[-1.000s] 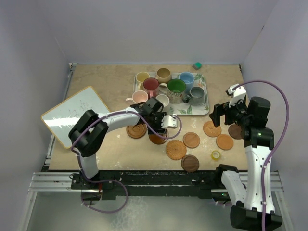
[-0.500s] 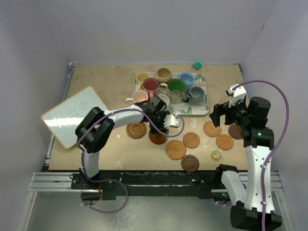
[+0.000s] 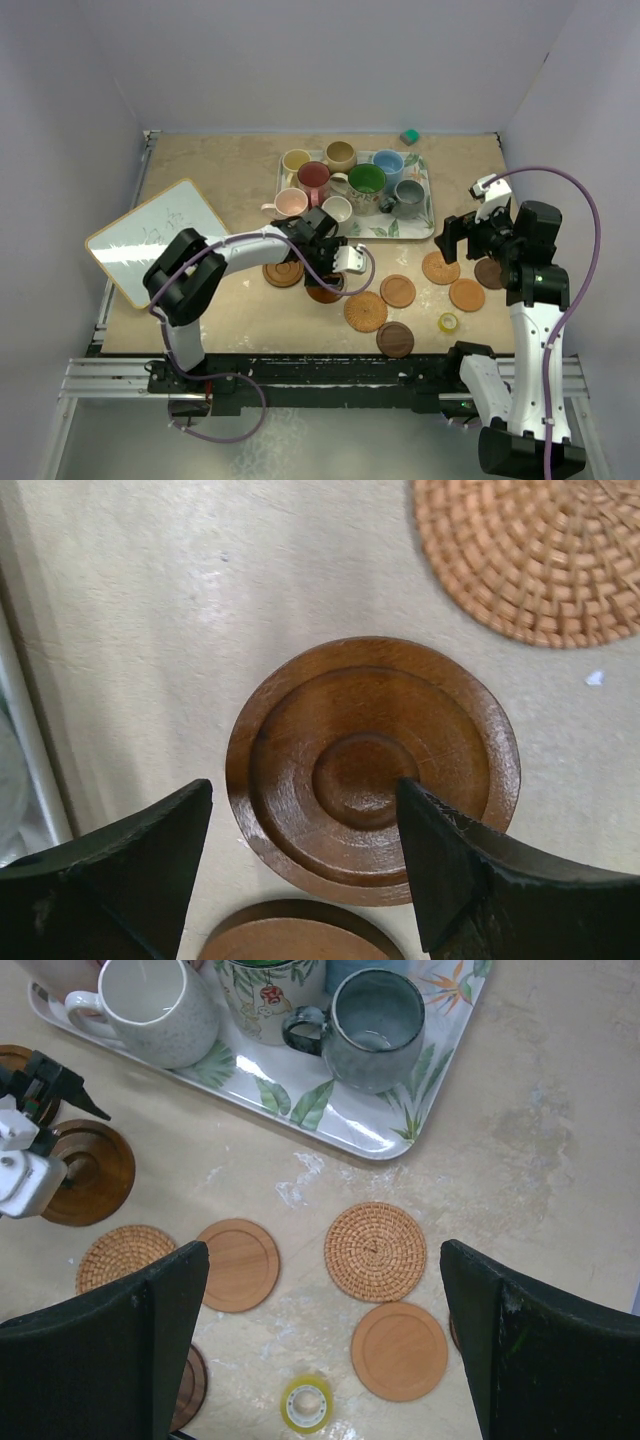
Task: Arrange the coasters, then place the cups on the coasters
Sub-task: Move the coaster to the center of the board.
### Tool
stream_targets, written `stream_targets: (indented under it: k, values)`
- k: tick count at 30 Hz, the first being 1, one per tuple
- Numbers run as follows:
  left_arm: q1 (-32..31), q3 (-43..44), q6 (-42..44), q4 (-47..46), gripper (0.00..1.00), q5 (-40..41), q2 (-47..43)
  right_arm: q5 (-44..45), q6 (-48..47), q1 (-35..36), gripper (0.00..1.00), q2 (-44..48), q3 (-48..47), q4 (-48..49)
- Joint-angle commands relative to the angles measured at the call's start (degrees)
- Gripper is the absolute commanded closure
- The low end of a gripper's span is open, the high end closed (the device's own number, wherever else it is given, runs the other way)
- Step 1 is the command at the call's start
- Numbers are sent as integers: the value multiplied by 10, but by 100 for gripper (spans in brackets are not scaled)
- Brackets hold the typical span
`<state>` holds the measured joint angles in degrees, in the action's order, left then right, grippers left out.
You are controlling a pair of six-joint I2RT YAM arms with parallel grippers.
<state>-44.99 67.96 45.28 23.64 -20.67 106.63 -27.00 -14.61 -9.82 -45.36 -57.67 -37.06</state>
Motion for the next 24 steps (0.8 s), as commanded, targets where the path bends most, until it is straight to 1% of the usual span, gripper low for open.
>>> stream_targets:
  k: [1, 8, 15, 24]
  values:
    - [-9, -52, 26, 43, 28, 13, -30, -20, -6, -2, 0, 0, -11, 7]
    - [-20, -99, 31, 37, 28, 28, -56, -23, -6, -2, 0, -4, -11, 6]
    - [-39, -139, 15, 16, 28, 40, -73, -23, -5, -2, 0, -3, -10, 7]
    - [-45, -180, 20, 30, 28, 37, -123, -21, -6, -2, 0, -7, -10, 8]
